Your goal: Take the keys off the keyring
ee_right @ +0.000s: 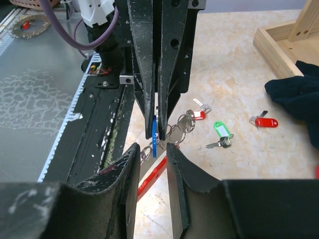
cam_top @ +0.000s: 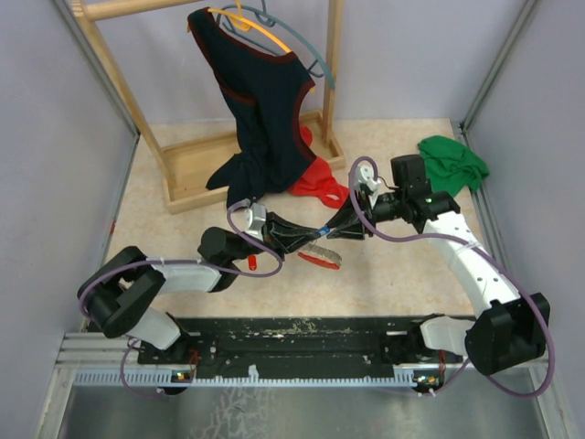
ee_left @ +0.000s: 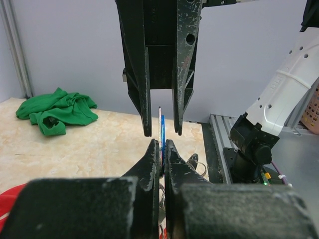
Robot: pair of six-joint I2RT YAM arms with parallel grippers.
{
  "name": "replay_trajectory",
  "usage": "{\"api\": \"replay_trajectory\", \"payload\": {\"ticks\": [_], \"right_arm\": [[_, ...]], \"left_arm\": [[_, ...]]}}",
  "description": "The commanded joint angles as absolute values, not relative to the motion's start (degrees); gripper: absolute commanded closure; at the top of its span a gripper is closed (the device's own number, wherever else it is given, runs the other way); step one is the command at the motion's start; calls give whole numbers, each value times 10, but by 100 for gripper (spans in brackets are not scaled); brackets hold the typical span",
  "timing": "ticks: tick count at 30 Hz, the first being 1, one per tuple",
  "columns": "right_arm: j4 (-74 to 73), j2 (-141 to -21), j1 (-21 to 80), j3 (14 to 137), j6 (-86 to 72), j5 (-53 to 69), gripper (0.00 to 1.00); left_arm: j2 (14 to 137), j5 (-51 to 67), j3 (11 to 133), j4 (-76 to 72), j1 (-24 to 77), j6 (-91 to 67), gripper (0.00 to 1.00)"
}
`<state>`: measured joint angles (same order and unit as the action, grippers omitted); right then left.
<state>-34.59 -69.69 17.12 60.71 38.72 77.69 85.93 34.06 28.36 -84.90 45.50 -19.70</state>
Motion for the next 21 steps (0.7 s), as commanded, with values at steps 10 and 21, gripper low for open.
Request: {"api": "replay_trajectory", "payload": {"ticks": [10, 21], "right_arm": [[-308, -698, 181, 610, 365, 811, 74], [-305, -698, 184, 610, 360, 813, 99]], "left_arm": [[865, 349, 290, -893, 456, -205, 100], [872, 350, 294, -893, 455, -210, 100]]}}
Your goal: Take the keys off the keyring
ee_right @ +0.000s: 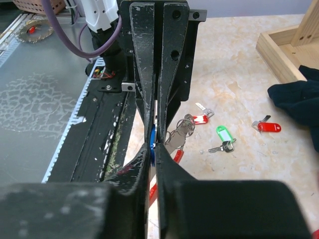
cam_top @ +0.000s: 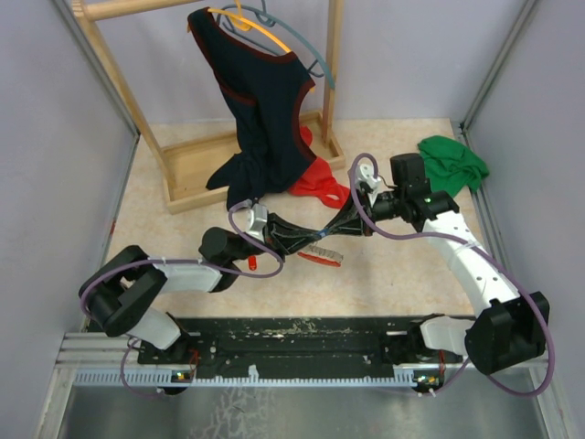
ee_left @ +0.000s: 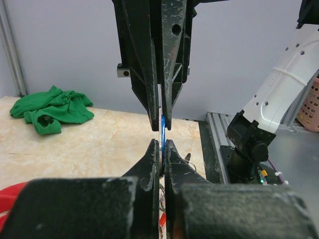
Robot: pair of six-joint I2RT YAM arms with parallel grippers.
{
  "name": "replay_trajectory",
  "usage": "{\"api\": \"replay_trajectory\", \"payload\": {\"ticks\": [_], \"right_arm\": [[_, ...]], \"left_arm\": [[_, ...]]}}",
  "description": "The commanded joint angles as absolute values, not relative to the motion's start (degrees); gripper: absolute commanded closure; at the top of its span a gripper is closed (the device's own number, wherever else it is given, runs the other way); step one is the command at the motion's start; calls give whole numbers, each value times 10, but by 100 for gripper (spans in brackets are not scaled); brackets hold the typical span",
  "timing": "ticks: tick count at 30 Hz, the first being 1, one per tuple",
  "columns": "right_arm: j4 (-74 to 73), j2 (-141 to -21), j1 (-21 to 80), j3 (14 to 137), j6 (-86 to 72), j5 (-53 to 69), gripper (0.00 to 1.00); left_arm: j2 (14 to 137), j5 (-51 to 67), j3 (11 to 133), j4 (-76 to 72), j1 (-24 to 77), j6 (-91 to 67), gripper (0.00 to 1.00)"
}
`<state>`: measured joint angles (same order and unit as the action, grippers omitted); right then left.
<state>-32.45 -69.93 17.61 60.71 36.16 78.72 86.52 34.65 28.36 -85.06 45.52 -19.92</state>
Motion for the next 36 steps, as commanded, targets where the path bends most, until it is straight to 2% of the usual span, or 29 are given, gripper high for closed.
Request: {"api": "replay_trajectory", "payload": {"ticks": [1, 5, 12, 21, 25, 28, 30, 36], "right_arm": [[-306, -698, 184, 611, 360, 812, 100], [-316, -697, 188, 616, 365, 795, 100], [-327, -691, 189, 618, 369, 756, 100], [-357, -706, 192, 629, 394, 744, 100], [-368, -708, 192, 634, 402, 739, 100], [-375, -712, 192, 637, 406, 733, 100], [-381, -716, 192, 640, 409, 732, 100], [-398, -724, 192, 648, 418, 723, 100]], "left_arm": [[874, 349, 294, -892, 456, -211, 100], [882, 353, 295, -891, 456, -216, 100], [885, 354, 291, -873, 456, -218, 92], [889, 343, 278, -876, 456, -217, 65], [884, 332, 274, -861, 455, -212, 47], [870, 329, 265, -852, 454, -198, 39], [857, 328, 259, -837, 453, -188, 34], [808, 322, 242, -780, 444, -164, 29]]}}
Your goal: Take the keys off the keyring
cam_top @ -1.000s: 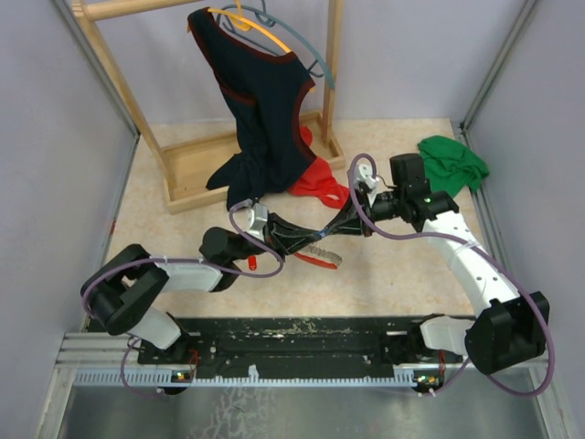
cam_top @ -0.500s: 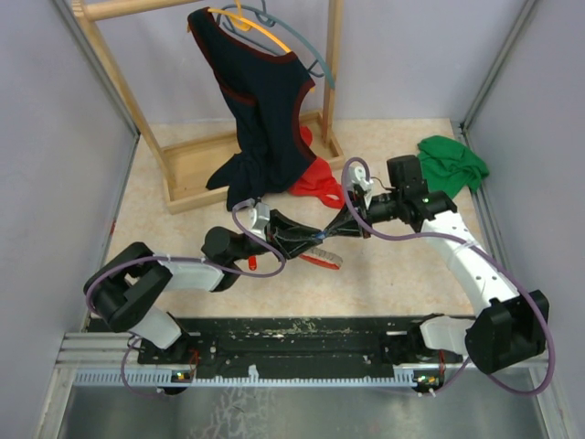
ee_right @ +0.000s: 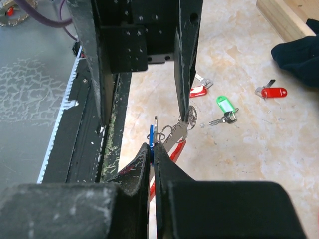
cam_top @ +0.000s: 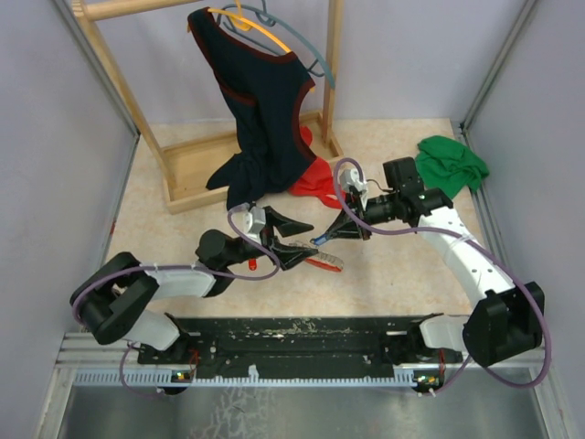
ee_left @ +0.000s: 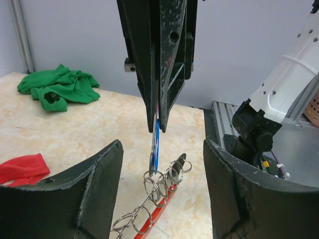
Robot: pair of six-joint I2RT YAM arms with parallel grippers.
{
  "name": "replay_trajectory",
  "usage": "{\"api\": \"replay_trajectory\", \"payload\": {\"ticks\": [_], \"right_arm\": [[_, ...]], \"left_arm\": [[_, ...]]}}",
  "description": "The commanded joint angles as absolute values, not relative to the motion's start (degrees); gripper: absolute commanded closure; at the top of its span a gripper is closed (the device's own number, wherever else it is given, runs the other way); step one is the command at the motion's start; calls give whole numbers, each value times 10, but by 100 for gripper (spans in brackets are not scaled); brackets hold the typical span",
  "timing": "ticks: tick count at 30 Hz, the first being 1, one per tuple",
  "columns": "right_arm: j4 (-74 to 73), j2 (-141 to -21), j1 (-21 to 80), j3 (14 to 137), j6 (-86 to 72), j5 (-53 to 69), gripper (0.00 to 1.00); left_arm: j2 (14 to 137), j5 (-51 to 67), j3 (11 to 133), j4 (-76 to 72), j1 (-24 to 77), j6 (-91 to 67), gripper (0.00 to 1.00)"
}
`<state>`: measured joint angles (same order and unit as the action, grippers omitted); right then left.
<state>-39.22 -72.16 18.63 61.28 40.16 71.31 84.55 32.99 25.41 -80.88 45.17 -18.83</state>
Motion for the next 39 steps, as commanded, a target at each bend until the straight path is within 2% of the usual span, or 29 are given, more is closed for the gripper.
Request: {"api": "replay_trajectory", "payload": {"ticks": [1, 6, 15, 20, 28, 36, 39], "right_arm": [[-398, -724, 192, 649, 418, 722, 100], [-405, -725, 192, 651, 421, 708, 100], [-444, -727, 196, 675, 443, 660, 100], [-480, -732, 205, 701, 459, 612, 100], [-519, -736, 224, 731, 476, 549, 100], [-531, -735, 239, 737, 485, 524, 100], [-533, -736, 242, 738, 487, 522, 100]], "left_arm": [[797, 322, 241, -771, 442, -161, 29], [753, 334, 239, -702, 427, -153, 27], [705, 403, 304, -488, 403, -104, 28], [717, 432, 354, -412, 406, -76, 34], [757, 352, 433, -285, 459, 30, 37], [804, 317, 476, -256, 479, 58, 56], [819, 327, 481, -270, 480, 50, 60]]}}
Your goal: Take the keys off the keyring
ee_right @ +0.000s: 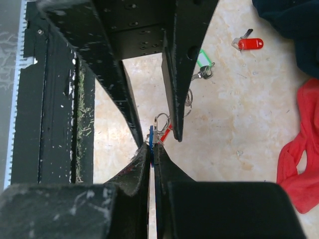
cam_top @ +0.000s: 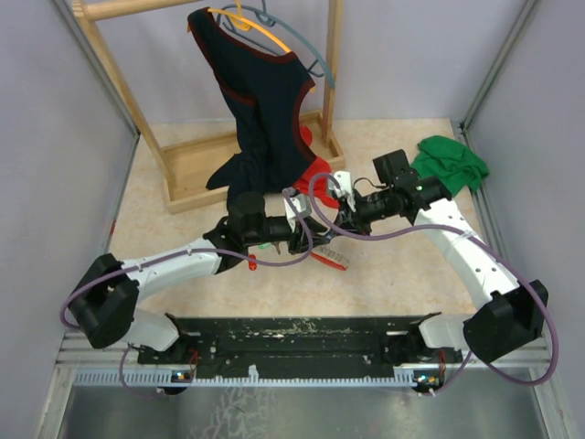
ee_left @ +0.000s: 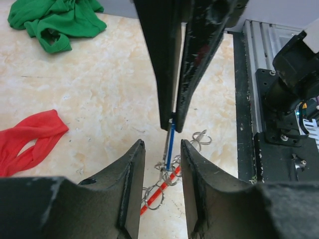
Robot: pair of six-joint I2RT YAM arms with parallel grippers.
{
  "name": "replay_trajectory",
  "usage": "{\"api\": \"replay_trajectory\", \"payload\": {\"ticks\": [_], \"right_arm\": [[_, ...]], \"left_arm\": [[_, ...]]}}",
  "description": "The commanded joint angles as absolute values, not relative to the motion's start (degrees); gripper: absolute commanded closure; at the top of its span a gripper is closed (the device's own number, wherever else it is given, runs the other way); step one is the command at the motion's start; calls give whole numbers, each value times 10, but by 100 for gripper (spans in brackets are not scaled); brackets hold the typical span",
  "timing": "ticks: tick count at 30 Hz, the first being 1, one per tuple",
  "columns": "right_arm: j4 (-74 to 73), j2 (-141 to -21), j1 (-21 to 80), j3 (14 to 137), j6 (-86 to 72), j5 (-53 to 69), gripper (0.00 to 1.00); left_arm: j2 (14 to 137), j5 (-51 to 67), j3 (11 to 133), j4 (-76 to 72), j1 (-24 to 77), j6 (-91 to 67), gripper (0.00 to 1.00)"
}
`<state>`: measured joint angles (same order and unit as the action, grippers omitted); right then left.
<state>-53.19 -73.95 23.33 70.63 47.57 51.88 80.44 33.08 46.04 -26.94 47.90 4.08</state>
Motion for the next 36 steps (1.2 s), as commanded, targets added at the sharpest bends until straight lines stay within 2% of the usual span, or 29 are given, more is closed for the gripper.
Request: {"api": "replay_trajectory", "payload": {"ticks": [1, 11, 13, 16, 19, 23, 25, 28, 36], "right_arm": [[-534, -736, 243, 738, 488, 522, 100], [-538, -736, 248, 737, 492, 520, 100], [-538, -736, 250, 737, 492, 521, 100], [-537, -737, 250, 737, 490, 525, 100], [-537, -737, 250, 737, 489, 533, 99], [-537, -736, 235, 735, 486, 571, 61], [-541, -733, 219, 735, 486, 605, 52], [-547, -726, 187, 732, 491, 648, 47], [-432, -700, 138, 650, 459, 761, 47]], "left_arm": [[822, 330, 483, -274, 480, 47, 62], [846, 354, 497, -278, 481, 35, 71], [847, 359, 500, -278, 481, 34, 76], [850, 368, 500, -277, 481, 35, 94], [841, 368, 491, -284, 482, 40, 100], [811, 349, 450, -332, 480, 48, 100], [796, 344, 430, -357, 481, 49, 100], [779, 343, 404, -386, 480, 42, 100], [741, 363, 341, -527, 475, -11, 100]]}}
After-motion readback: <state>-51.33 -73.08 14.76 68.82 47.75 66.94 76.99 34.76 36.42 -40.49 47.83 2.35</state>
